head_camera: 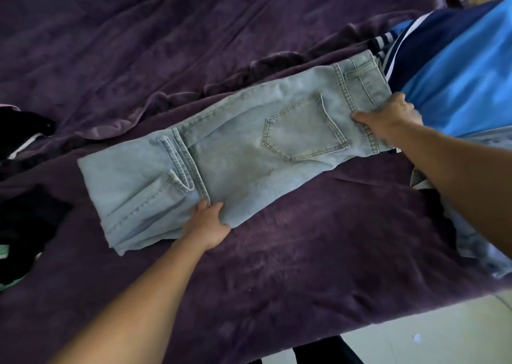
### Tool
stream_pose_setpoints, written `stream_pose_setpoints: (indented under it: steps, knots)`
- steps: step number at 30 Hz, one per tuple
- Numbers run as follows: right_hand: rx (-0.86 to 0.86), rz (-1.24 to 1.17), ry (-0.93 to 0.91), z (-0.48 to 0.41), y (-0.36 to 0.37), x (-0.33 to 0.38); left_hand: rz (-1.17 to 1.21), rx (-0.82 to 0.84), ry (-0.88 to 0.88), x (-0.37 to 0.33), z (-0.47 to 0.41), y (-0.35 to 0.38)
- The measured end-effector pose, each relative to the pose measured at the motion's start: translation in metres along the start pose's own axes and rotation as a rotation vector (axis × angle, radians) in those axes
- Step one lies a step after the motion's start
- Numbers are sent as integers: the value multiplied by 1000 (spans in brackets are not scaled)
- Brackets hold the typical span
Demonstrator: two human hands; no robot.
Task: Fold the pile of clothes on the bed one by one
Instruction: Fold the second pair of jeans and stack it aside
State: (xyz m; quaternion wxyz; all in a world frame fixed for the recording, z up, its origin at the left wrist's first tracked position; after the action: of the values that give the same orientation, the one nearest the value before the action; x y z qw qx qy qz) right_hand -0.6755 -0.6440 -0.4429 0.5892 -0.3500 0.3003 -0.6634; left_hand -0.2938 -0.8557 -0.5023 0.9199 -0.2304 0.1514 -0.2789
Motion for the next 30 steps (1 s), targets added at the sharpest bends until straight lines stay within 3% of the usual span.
stream_pose_setpoints:
  steps: [5, 10, 13, 16, 20, 21, 23, 27, 30]
  knots:
    - [44, -251, -3, 4, -33, -1, 47, 43, -19, -3, 7, -2]
    - [-205, -70, -393, 82, -74, 51, 303, -52, -54, -3, 33, -19]
    - [-228, 38, -635, 136, -56, 101, 375, -128, -73, 6, 53, -26]
    - [-11, 169, -763, 178, 9, 148, 415, -174, -83, 19, 66, -28]
    - [653, 154, -741, 225, 114, 166, 411, -198, -145, 45, 77, -22]
    - [708, 97, -721, 229, 127, 162, 409, -211, -167, 53, 80, -22]
    - [598, -74, -726, 225, 128, 150, 390, -274, -172, 67, 82, -24]
    - [116, -216, -689, 173, 85, 108, 219, -523, -96, 73, 82, -42]
    - [45, -170, -530, 124, 67, 87, 126, -671, -102, 68, 62, -59]
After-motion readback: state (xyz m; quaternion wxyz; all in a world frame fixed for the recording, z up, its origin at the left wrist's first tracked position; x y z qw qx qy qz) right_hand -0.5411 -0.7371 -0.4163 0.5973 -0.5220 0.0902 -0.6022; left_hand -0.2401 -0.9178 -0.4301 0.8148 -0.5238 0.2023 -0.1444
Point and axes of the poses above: each hand's wrist, its own z-axis away from the middle knuckle, its own y-axis out of the palm, x = y × z, the point moved 4 cm from there along -z, towards the middle knuckle, and after that the axes turned 6 degrees about x, right-handed, at the moved point
